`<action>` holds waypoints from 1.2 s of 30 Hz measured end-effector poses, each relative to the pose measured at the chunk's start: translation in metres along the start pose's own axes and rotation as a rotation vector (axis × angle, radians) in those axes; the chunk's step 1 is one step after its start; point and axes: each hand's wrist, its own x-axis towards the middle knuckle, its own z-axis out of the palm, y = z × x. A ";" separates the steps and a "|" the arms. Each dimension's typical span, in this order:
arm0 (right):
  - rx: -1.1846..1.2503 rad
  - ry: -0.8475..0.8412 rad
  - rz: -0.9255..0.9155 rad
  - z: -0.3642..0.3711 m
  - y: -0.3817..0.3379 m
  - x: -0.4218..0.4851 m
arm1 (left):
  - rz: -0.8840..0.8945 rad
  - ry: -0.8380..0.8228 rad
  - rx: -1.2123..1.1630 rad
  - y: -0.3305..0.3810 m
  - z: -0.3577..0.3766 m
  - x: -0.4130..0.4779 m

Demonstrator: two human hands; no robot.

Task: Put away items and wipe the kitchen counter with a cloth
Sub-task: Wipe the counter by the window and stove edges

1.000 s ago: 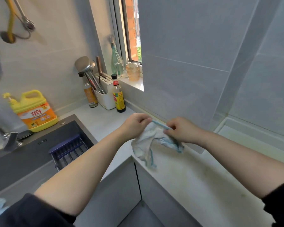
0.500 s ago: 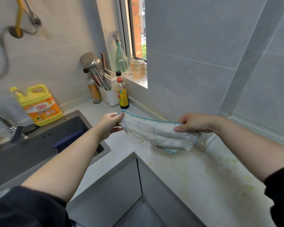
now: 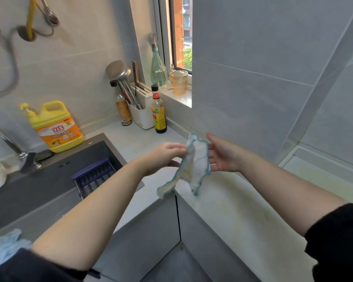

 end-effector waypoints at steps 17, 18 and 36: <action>0.082 -0.332 0.030 -0.011 -0.001 -0.013 | -0.083 -0.011 -0.272 -0.006 0.001 0.008; 0.037 -0.303 0.043 -0.012 -0.002 -0.015 | -0.085 0.025 -0.286 -0.005 -0.002 0.009; -1.218 0.370 -0.551 0.046 -0.035 0.095 | -0.130 0.477 0.206 -0.048 -0.110 0.040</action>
